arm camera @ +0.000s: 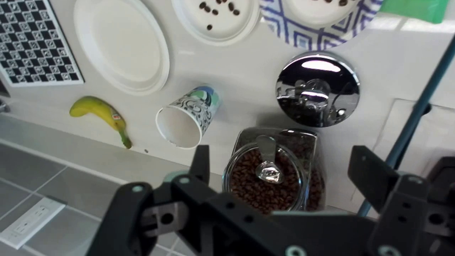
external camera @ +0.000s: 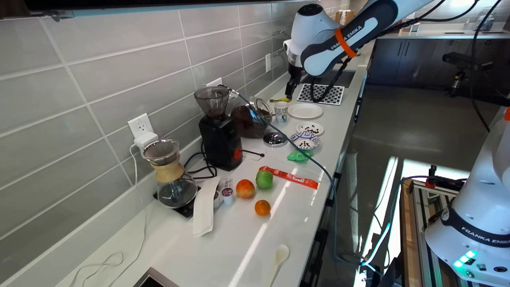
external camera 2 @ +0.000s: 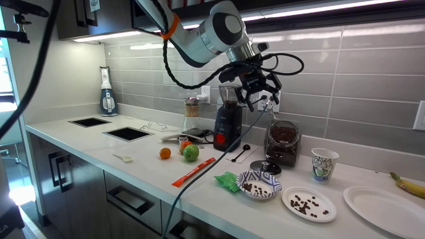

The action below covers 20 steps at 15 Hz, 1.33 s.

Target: Use the silver ladle to put some of the coffee beans onto the small white plate

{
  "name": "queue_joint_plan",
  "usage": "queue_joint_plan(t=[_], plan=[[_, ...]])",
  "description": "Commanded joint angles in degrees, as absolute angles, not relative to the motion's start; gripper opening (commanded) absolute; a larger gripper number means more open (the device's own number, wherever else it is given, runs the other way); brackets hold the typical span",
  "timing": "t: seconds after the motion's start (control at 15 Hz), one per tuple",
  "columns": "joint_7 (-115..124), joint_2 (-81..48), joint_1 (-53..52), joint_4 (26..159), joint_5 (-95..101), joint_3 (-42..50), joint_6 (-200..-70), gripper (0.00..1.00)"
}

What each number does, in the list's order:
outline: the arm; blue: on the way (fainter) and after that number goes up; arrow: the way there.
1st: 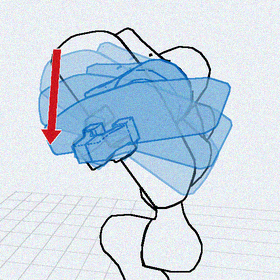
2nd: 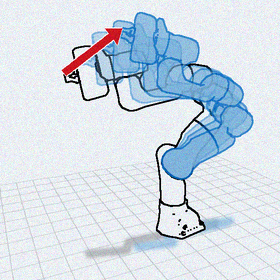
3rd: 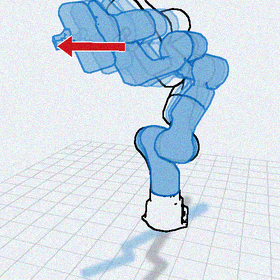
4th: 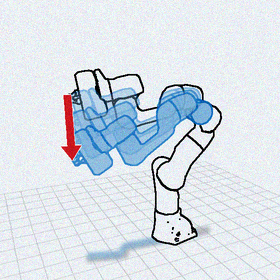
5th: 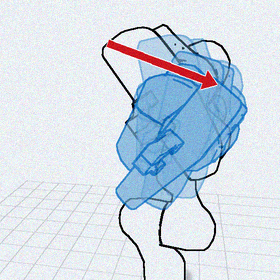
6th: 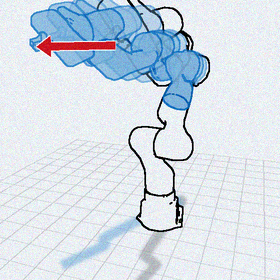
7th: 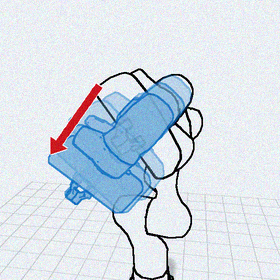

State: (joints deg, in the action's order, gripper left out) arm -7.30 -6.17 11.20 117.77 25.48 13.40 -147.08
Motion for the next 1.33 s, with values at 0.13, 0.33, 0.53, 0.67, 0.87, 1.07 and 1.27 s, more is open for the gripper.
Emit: queue_joint_plan(t=[0.13,0.33,0.53,0.67,0.87,1.07,1.27], plan=[[0.70,-19.37,9.01,106.85,41.62,16.16,-150.16,1.00],[5.27,-23.86,7.68,103.47,47.33,17.33,-149.52,1.00],[9.76,-27.33,6.56,101.18,51.08,18.07,-148.50,1.00],[13.18,-29.31,5.85,100.20,53.40,18.62,-147.90,1.00],[18.26,-31.60,5.20,99.37,56.90,19.46,-147.99,1.00],[23.18,-33.39,5.11,99.04,59.32,20.04,-148.29,1.00],[27.84,-34.84,5.15,98.79,61.42,20.41,-148.51,1.00]])
